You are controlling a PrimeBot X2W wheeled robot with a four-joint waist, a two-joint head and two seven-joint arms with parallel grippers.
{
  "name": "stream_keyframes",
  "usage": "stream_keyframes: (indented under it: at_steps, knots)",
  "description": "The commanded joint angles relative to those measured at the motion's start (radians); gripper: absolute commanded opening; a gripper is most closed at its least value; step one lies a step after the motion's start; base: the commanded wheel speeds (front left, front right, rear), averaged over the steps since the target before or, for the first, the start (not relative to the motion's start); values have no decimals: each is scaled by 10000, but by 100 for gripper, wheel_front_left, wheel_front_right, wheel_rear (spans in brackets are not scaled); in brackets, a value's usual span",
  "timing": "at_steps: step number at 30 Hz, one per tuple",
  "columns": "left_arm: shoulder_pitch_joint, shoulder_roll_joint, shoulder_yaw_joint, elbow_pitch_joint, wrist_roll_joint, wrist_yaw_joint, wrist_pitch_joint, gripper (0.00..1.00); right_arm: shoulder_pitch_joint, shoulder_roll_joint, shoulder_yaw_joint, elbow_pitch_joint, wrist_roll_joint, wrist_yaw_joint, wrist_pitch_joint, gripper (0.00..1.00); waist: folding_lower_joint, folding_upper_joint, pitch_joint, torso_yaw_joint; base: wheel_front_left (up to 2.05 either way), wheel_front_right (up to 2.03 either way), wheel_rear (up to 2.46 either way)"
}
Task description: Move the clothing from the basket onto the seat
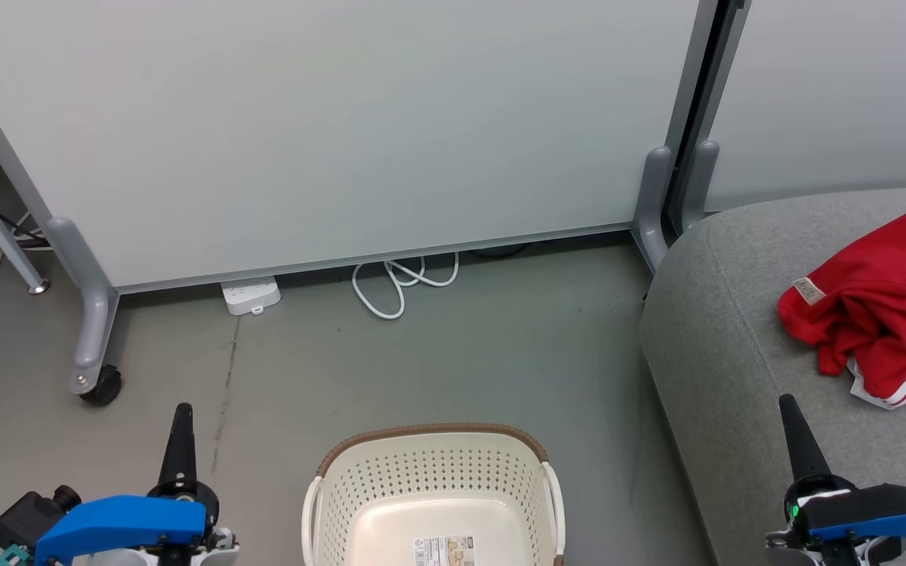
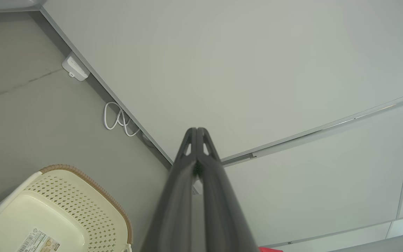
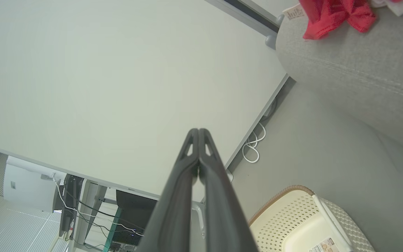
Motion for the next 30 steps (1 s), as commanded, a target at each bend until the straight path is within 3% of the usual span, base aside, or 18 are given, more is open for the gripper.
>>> stream_keyframes:
  at_steps: [1, 30]
  knots:
    - [-286, 20, 93, -101, -221, -54, 68, 0, -238, -24, -25, -127, 224, 3, 71, 0, 0, -1, 7, -6, 0, 0, 0]
    - [-511, 13, 380, -172, -2799, -75, 749, 0, -465, -19, -100, -231, 2945, 4, 755, 0, 0, -1, 206, -181, 0, 0, 0]
